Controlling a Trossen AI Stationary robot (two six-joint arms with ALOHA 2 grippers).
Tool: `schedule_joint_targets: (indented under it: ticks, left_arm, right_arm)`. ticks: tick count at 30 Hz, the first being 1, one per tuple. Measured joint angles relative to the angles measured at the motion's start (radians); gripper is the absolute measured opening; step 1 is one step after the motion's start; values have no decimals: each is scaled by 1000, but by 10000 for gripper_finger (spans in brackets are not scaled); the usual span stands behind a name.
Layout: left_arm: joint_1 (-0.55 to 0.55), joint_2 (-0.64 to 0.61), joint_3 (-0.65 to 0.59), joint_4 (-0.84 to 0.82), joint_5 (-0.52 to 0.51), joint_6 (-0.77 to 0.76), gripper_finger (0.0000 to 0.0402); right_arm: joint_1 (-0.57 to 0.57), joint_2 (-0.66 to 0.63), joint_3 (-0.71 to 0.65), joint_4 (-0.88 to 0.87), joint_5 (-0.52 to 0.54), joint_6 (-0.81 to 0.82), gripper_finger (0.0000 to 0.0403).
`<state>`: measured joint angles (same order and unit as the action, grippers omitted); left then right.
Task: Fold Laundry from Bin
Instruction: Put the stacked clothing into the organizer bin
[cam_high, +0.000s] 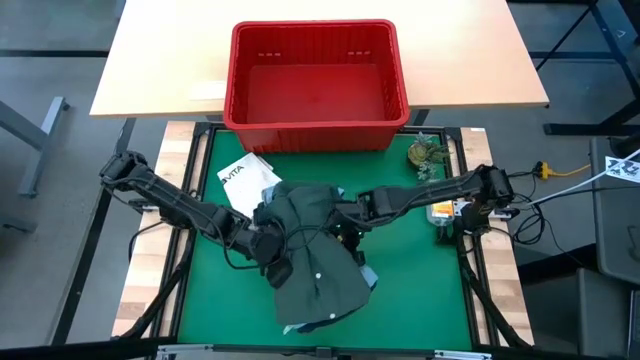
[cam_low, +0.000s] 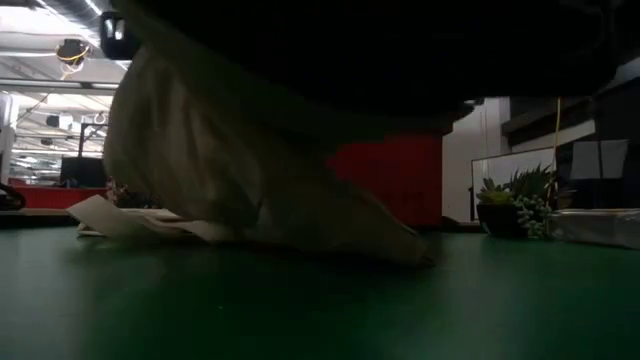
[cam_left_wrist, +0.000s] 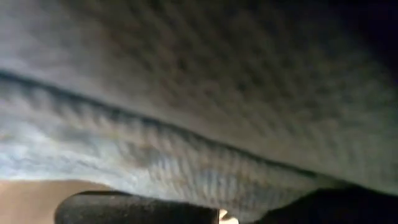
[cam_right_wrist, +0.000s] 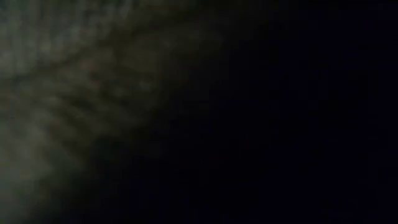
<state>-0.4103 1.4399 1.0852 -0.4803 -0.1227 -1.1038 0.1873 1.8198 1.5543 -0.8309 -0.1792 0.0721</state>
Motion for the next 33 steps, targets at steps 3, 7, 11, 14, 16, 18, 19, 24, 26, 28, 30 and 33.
schedule_joint_targets:
  ticks: [3, 7, 11, 14, 16, 18, 19, 24, 26, 28, 30, 33]
  left_arm:
    - [-31, 0, -27, 2, -8, -34, 14]
    - [-69, 1, -69, 3, -9, -56, 14]
    - [-104, 1, -131, 2, -9, -98, 14]
    - [-122, 1, -178, 6, -8, -127, 14]
    - [-126, 1, -205, 2, -8, -142, 14]
    - [-126, 1, -223, 8, -9, -142, 14]
    - [-126, 1, -230, 14, -10, -143, 14]
    - [-113, 1, -239, 26, 1, -143, 14]
    - [-111, 1, -239, 26, 4, -143, 14]
    - [-111, 1, -239, 27, 4, -143, 14]
    - [-111, 1, -239, 28, 4, -143, 14]
    - [-111, 1, -239, 29, 0, -143, 14]
  right_arm:
    - [11, 0, -59, 107, 2, 26, 0]
    - [12, 0, -143, 272, 4, 58, 1]
    - [12, 1, -229, 439, 5, 88, 2]
    - [12, 1, -284, 550, 14, 93, 2]
    - [12, 1, -306, 593, 45, 122, 2]
    - [12, 1, -316, 607, 71, 131, 5]
    - [10, 1, -318, 609, 79, 132, 9]
    - [9, 1, -319, 610, 83, 132, 70]
    - [9, 1, -319, 606, 85, 132, 105]
    - [6, 0, -319, 584, 89, 132, 139]
    - [-8, -1, -300, 509, 85, 133, 164]
    - [-35, -14, -267, 365, 74, 137, 187]
